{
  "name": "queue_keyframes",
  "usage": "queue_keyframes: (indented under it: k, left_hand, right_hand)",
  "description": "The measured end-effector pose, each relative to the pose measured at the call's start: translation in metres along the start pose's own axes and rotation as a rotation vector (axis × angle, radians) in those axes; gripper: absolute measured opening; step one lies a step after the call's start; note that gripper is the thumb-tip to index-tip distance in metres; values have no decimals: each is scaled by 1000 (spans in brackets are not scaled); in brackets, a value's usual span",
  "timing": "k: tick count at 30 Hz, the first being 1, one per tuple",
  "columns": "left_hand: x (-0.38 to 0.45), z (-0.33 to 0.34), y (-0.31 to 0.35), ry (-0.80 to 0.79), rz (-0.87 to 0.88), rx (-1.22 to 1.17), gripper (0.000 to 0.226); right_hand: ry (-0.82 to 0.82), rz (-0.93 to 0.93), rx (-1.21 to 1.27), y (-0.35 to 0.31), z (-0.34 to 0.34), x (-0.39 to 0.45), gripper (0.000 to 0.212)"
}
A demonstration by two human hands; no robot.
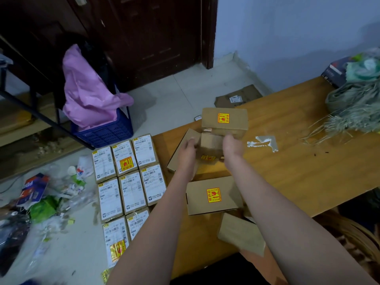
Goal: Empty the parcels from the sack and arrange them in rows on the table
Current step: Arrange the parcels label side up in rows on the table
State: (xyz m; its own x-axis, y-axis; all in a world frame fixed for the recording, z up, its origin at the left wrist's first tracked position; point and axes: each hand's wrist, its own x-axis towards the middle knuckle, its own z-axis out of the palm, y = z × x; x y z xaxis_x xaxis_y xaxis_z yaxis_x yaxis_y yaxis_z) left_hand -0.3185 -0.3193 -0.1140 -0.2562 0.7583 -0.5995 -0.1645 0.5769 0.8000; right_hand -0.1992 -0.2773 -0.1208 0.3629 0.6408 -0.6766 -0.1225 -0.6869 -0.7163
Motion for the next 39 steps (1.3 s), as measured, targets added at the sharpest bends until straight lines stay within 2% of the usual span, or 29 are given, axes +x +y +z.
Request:
queue_keyframes:
  k: [1,5,8,13,16,20,25,28,31,34,37,39]
  left_hand:
    - [-2,-6,-3,-4,-18,-38,17]
    - [-15,-27,-10,-14,-62,-119,36]
    - [-21,-40,-17,-8,-42,-130,31]
    - [-32,-65,-29,-51,-79,-171,39]
    - [-38,-77,-37,-42,-98,-179,56]
    - [-44,-96,-50,-37,-107,-199,68]
    - [-53,-119,-59,-27,-84,-115,71]
    - [-56,-133,-67,-14,-86,-83,75]
    - [-60,-145,-71,-86,-116,16,86]
    - [-64,-159,-72,-131,-179,51,86]
    - [-64,-173,-78,-137,-179,-52,86]
    - [-64,-179,-80,-80,-128,-151,84]
  right_hand:
    - [-15,-5,14,5,1,-2,38]
    - [-81,-9,17,22,9,-21,14]
    - [-153,9,23,35,13,-33,22]
    - [-260,34,-3,45,15,-58,15]
    - [-360,59,-78,55,21,-65,37]
    - [-443,51,-126,63,27,-73,25]
    - [-585,58,-218,83,33,-77,33]
    - [-637,61,-227,89,35,-84,48]
    - [-657,96,-214,93,39,-89,65]
    - [-655,117,-151,95,39,-93,61]
    - [-630,125,-104,97,37,-92,63]
    - [-634,146,-144,98,34,-93,65]
